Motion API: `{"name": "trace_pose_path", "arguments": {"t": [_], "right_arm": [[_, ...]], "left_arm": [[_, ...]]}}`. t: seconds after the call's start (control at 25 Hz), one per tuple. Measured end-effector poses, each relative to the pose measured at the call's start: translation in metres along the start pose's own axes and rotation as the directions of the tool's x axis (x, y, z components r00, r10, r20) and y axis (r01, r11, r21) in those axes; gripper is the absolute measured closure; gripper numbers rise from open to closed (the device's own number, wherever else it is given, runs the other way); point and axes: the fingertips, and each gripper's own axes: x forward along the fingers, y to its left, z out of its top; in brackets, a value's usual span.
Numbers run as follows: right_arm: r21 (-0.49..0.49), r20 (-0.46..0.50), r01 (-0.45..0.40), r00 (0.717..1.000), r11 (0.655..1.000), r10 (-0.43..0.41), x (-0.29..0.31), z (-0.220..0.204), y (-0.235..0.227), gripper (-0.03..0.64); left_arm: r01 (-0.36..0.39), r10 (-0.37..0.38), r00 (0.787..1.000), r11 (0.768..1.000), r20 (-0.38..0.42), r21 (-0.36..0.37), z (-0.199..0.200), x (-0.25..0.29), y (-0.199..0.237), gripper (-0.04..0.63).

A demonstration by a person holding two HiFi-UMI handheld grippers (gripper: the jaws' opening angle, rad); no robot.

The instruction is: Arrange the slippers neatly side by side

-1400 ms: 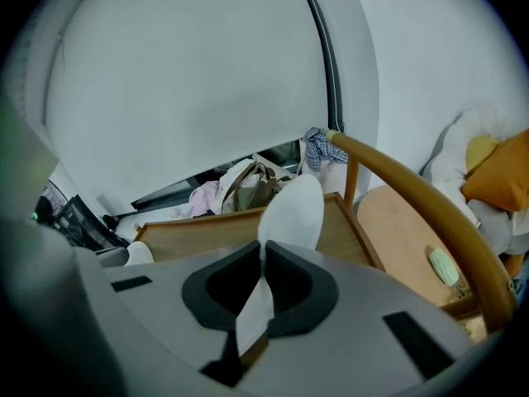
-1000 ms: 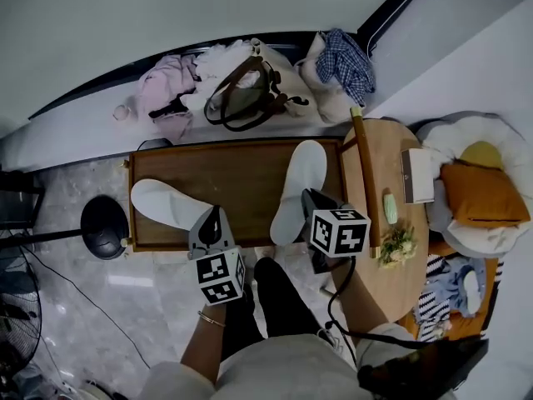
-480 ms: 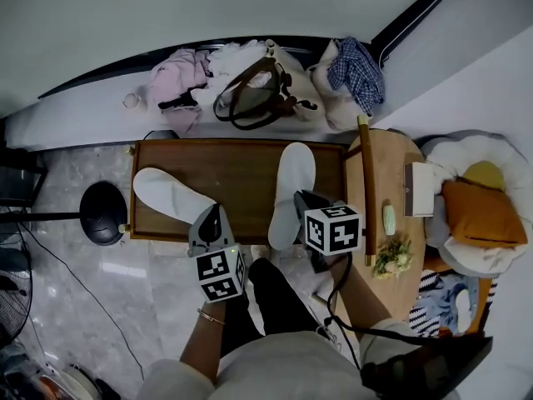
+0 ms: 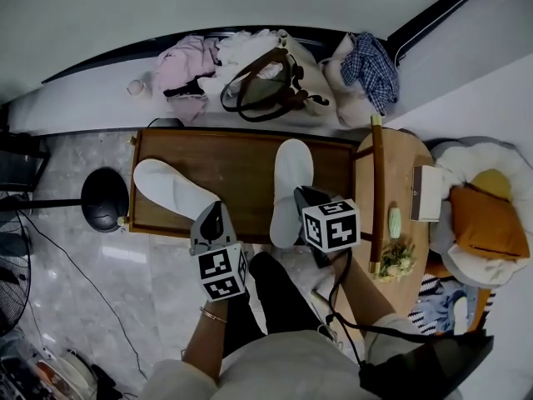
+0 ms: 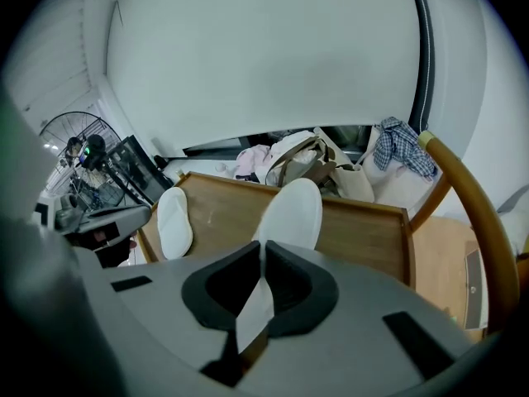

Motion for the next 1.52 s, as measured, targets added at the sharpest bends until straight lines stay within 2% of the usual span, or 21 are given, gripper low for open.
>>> {"name": "trace_pose_path", "arguments": {"t": [0.24,1.52], "right_arm": [[-0.025,-0.015,0.004,1.0,1.0,-0.005,0.012,0.001,-0.004,0.572],[0.042,-0.046,0.093,0.995,0.995,-0.091,0.043,-0.022,-0.023,0.571]], "left_arm": [[-0.002,0.002,1.0,1.0,-0.014,-0.013,-0.004,0.01,0.002,0.588],[0.046,-0.045,0.994,0.999,-0.095,0.01,-0.028,0.04,0.01,0.588]]}}
